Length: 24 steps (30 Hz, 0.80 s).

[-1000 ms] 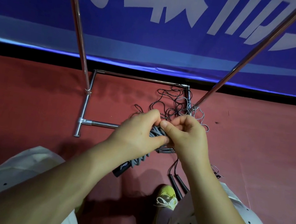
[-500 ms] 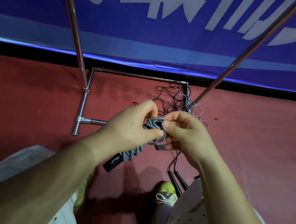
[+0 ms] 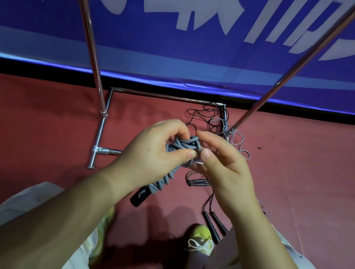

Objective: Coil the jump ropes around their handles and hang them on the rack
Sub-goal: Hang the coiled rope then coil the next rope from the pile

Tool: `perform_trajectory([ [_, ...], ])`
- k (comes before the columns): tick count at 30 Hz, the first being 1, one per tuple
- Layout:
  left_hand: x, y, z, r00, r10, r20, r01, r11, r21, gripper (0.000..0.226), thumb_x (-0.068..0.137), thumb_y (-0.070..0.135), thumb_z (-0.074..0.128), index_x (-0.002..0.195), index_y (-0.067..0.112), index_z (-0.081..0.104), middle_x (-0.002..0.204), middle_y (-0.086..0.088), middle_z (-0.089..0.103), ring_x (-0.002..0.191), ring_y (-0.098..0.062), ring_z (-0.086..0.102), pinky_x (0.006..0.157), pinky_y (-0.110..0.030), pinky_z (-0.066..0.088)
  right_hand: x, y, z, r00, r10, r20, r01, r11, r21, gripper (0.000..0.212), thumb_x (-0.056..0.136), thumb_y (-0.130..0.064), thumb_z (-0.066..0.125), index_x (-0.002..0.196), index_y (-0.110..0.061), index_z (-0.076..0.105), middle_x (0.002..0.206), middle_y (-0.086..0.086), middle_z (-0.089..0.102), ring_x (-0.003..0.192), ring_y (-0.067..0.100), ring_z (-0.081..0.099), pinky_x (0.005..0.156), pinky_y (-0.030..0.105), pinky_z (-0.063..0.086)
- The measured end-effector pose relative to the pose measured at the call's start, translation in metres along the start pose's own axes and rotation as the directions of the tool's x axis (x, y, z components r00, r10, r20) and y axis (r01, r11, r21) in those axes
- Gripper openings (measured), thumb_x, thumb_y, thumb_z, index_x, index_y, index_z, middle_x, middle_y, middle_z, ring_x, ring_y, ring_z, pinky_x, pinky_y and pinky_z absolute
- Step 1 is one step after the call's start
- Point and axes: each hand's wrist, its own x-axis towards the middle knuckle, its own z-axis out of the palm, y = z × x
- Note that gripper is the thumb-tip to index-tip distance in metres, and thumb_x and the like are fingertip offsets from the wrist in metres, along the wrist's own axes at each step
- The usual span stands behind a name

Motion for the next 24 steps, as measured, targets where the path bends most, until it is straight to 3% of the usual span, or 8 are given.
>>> perform_trajectory([
  [3,-0.001,0.001,0.004,1.000,0.002,-0.002,-0.002,1.000,-0.024,0.022,0.071,0.048,0.060,0.085,0.033,0.053,0.084,0.006,0.061,0.073,-0.015,0.059,0.071,-0.043,0.052,0.001,-0.002,0.001,0.999,0.052,-0.006,-0.051,0.994,0.097,0.022,0.082,-0.009,0.056,0.102,-0.016,0.065,0.093,-0.005,0.072,0.086,0.013,0.068,0.070,0.029,0.056],
  [7,-0.006,0.001,0.003,0.997,0.080,-0.023,-0.081,0.995,-0.054,0.034,0.087,0.044,0.043,0.083,0.015,0.059,0.084,-0.008,0.060,0.079,-0.020,0.057,0.075,-0.043,0.046,0.002,-0.006,0.002,0.999,0.038,-0.019,-0.037,0.998,0.045,0.015,0.079,-0.010,0.057,0.093,-0.012,0.059,0.081,-0.005,0.070,0.073,0.012,0.066,0.065,0.029,0.057],
  [10,-0.006,0.000,0.004,0.997,-0.064,-0.035,0.059,0.992,-0.115,0.026,0.085,0.043,0.051,0.077,0.018,0.055,0.071,-0.005,0.057,0.068,-0.015,0.053,0.067,-0.038,0.045,0.005,-0.003,0.005,0.999,0.016,-0.033,-0.019,0.996,-0.087,0.009,0.080,-0.013,0.057,0.088,-0.016,0.059,0.072,-0.007,0.067,0.068,0.010,0.063,0.065,0.033,0.059],
  [12,-0.002,-0.001,0.006,0.980,-0.199,0.011,0.196,0.950,-0.242,0.009,0.087,0.029,0.061,0.081,0.025,0.055,0.071,0.003,0.059,0.070,-0.011,0.056,0.069,-0.033,0.047,0.007,-0.002,0.007,0.999,-0.008,-0.048,0.000,0.985,-0.175,0.009,0.084,-0.011,0.057,0.084,-0.019,0.059,0.068,-0.008,0.063,0.066,0.010,0.060,0.061,0.032,0.058],
  [14,-0.002,0.001,0.008,0.956,-0.278,0.093,0.293,0.891,-0.347,0.011,0.092,0.012,0.059,0.086,0.021,0.059,0.074,0.002,0.062,0.069,-0.010,0.060,0.069,-0.026,0.049,0.007,0.001,0.006,0.997,-0.033,-0.066,0.015,0.966,-0.260,0.018,0.090,-0.005,0.057,0.080,-0.021,0.059,0.065,-0.008,0.060,0.060,0.009,0.056,0.055,0.027,0.053],
  [18,-0.001,0.004,0.008,0.916,-0.353,0.190,0.398,0.851,-0.342,0.017,0.093,0.011,0.057,0.077,0.015,0.057,0.069,0.002,0.061,0.066,-0.010,0.057,0.057,-0.022,0.044,0.004,0.003,0.003,0.995,-0.029,-0.092,0.008,0.976,-0.216,0.019,0.092,0.002,0.057,0.081,-0.014,0.060,0.062,-0.009,0.062,0.055,0.002,0.057,0.052,0.017,0.047],
  [20,0.002,0.004,0.008,0.911,-0.370,0.182,0.410,0.857,-0.311,0.020,0.092,0.014,0.058,0.073,0.017,0.055,0.073,-0.004,0.059,0.070,-0.015,0.053,0.054,-0.022,0.040,0.001,0.009,0.002,0.996,0.002,-0.089,-0.012,0.994,-0.109,0.002,0.087,-0.013,0.063,0.089,-0.014,0.062,0.072,-0.009,0.067,0.066,0.005,0.060,0.060,0.020,0.051],
  [24,0.007,0.010,0.013,0.940,-0.319,0.124,0.342,0.880,-0.328,0.019,0.091,0.011,0.060,0.073,0.016,0.056,0.074,-0.003,0.054,0.071,-0.016,0.050,0.063,-0.028,0.040,-0.003,0.031,0.004,0.984,0.177,-0.004,-0.176,0.981,0.077,0.052,0.070,-0.059,0.071,0.117,-0.042,0.058,0.121,-0.006,0.062,0.108,0.014,0.061,0.092,0.038,0.050],
])
